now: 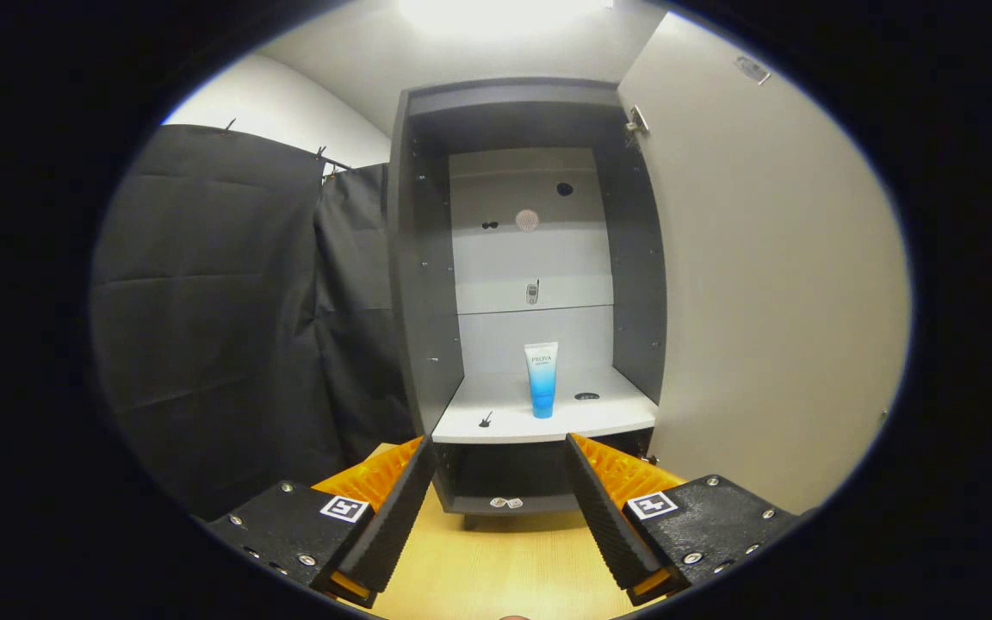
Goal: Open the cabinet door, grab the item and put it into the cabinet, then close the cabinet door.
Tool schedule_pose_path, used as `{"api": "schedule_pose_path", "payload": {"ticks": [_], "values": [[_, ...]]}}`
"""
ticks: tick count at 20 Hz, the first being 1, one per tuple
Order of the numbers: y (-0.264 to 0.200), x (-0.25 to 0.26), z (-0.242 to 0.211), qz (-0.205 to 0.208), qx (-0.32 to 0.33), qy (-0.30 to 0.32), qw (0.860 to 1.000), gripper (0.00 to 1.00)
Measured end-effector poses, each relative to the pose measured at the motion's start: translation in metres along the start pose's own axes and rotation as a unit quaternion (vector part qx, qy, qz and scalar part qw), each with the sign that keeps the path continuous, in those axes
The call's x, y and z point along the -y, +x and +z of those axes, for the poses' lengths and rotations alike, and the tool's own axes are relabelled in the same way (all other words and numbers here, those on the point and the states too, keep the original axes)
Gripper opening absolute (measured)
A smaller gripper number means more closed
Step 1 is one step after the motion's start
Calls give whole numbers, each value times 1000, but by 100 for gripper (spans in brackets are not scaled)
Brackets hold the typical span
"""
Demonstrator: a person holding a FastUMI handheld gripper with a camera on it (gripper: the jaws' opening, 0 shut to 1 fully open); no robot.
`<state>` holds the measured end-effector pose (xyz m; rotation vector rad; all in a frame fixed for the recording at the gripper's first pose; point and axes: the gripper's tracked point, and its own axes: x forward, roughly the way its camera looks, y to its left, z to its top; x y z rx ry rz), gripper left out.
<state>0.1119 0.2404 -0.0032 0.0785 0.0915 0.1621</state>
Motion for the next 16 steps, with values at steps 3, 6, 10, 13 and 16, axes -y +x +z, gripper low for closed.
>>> {"api": "schedule_pose_path", "payload": {"ticks": [3, 6, 10, 13, 16], "values": [[-42, -3, -1, 0, -6, 17, 1000, 93], [-69, 8, 0, -4, -6, 9, 1000, 93], [-97, 46, -2, -15, -18, -7, 1000, 93], [-122, 88, 10, -31, -6, -16, 999, 93], [-154, 127, 21, -37, 13, -24, 999, 93]]}}
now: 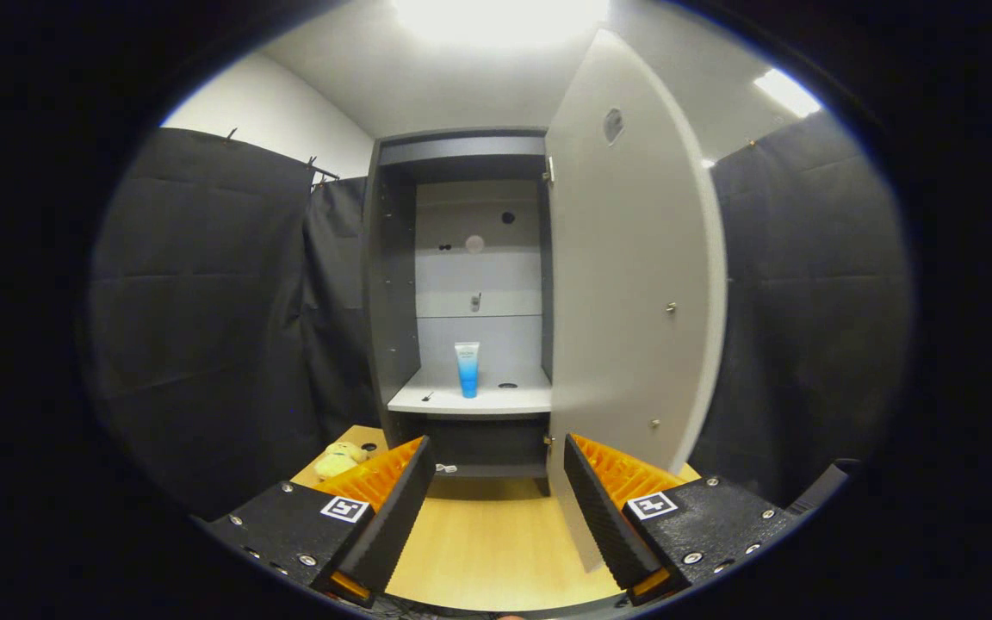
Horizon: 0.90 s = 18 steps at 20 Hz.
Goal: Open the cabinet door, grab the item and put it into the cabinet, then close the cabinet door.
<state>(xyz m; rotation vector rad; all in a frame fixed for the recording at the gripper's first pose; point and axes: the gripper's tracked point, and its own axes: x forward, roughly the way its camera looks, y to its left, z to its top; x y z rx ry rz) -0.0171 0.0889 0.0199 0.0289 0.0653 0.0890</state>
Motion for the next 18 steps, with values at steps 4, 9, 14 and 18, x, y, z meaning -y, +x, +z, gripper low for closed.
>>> {"api": "schedule_pose_path", "payload": {"ticks": [4, 9, 14, 18], "values": [[-24, 75, -8, -24, 4, -13, 1000, 93], [-9, 163, -9, -62, 6, 8, 998, 93], [34, 202, -3, -42, 16, 11, 999, 93], [54, 191, -10, 3, 7, -10, 1000, 93]]}}
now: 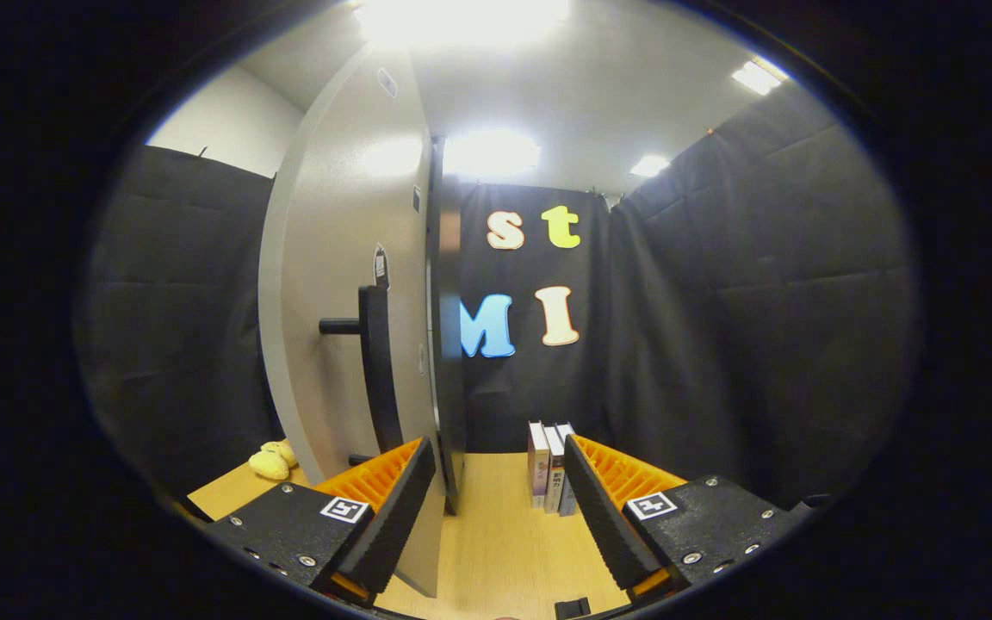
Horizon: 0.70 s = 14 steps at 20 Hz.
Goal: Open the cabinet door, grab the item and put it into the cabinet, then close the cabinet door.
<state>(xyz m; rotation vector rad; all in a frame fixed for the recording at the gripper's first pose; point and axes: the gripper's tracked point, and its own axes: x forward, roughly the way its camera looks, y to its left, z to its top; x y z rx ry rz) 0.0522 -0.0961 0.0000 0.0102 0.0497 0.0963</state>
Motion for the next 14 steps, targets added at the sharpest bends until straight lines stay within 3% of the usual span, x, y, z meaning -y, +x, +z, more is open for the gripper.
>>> {"api": "schedule_pose_path", "payload": {"ticks": [6, 14], "values": [[2, -25, -6, 27, -6, 16, 999, 90], [12, -137, -9, 71, -7, 19, 997, 91]]}}
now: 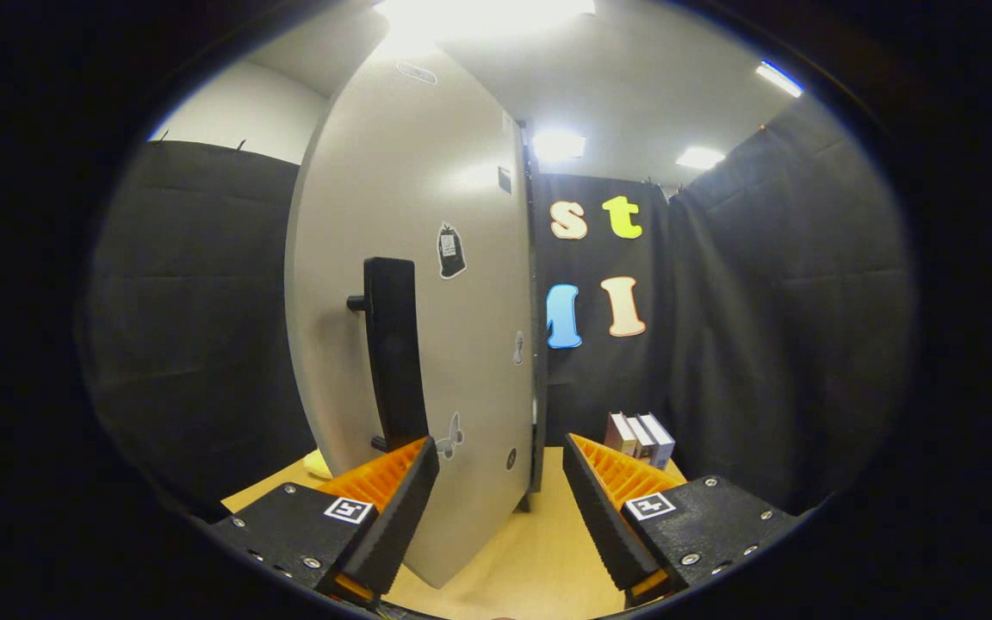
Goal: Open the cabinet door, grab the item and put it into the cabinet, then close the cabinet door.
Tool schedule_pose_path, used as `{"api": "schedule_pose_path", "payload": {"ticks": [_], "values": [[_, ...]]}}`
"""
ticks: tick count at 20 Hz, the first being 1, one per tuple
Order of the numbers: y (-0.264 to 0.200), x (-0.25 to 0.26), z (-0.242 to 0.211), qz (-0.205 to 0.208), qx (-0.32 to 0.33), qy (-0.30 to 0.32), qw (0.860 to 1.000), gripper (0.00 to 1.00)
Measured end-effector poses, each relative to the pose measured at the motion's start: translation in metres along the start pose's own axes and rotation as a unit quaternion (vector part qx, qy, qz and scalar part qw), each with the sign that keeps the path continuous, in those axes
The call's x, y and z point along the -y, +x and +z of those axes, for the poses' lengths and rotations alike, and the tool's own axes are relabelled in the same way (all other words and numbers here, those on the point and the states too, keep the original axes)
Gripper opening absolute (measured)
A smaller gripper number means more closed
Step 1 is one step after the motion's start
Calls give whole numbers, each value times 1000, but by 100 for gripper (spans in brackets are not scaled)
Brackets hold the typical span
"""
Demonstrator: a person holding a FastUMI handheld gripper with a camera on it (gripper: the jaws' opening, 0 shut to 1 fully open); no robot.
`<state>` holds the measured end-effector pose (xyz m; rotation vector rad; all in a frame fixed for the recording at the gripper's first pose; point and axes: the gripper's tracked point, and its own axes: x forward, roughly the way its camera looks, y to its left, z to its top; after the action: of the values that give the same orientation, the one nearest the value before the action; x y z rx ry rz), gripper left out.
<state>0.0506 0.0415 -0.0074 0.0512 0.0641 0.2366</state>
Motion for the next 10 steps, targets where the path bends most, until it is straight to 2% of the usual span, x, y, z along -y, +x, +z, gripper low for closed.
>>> {"api": "schedule_pose_path", "payload": {"ticks": [10], "values": [[51, -104, 1, 14, 13, 3, 1000, 91]]}}
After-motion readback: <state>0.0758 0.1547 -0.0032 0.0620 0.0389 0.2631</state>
